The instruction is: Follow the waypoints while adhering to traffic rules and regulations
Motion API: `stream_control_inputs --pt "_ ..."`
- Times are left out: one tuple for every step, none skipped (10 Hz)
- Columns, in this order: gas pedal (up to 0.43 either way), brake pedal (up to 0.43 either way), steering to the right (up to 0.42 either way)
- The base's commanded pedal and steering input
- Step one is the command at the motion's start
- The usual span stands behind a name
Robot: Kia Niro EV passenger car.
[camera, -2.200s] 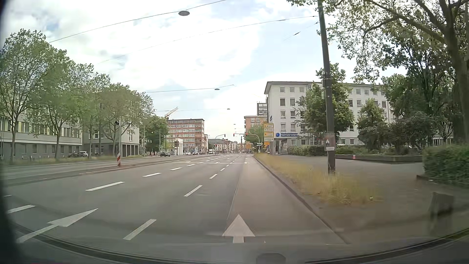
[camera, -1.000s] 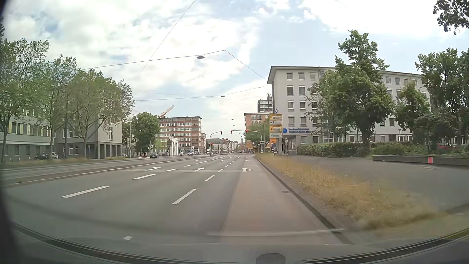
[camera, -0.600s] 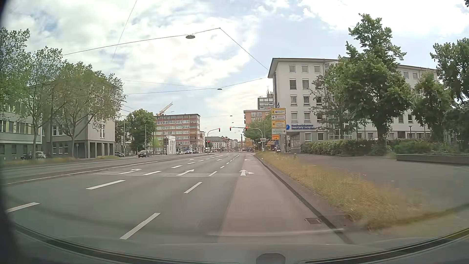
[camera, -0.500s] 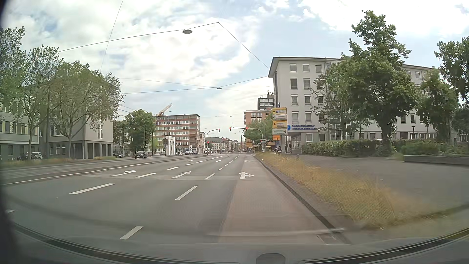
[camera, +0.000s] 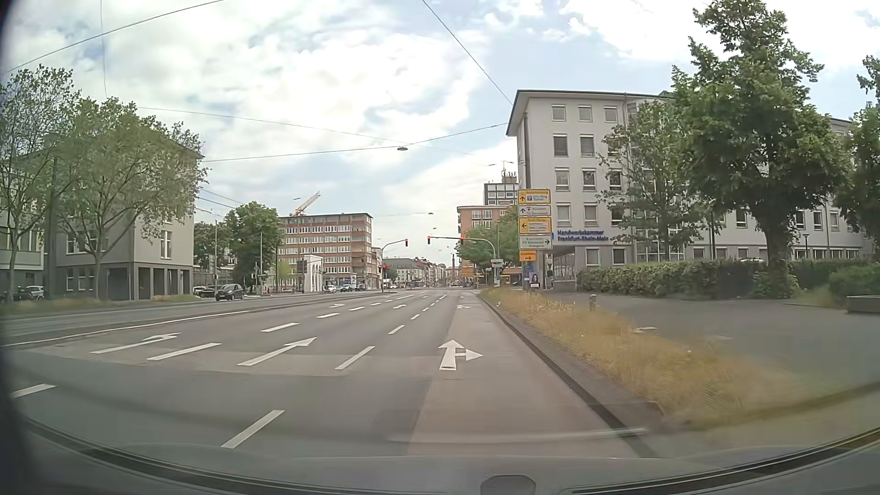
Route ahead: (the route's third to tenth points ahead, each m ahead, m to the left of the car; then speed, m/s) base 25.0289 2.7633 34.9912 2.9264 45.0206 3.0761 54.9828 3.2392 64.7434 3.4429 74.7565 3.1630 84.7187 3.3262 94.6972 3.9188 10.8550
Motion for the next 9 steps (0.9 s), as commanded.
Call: stream_control_inputs --pt "0.000 0.110 0.000" --pt "0.000 0.134 -0.001" --pt "0.000 0.140 -0.001" --pt "0.000 0.159 -0.002" --pt "0.000 0.165 -0.003" --pt "0.000 0.165 -0.004" --pt "0.000 0.165 -0.003" --pt "0.000 0.165 -0.003" --pt "0.000 0.165 -0.003"
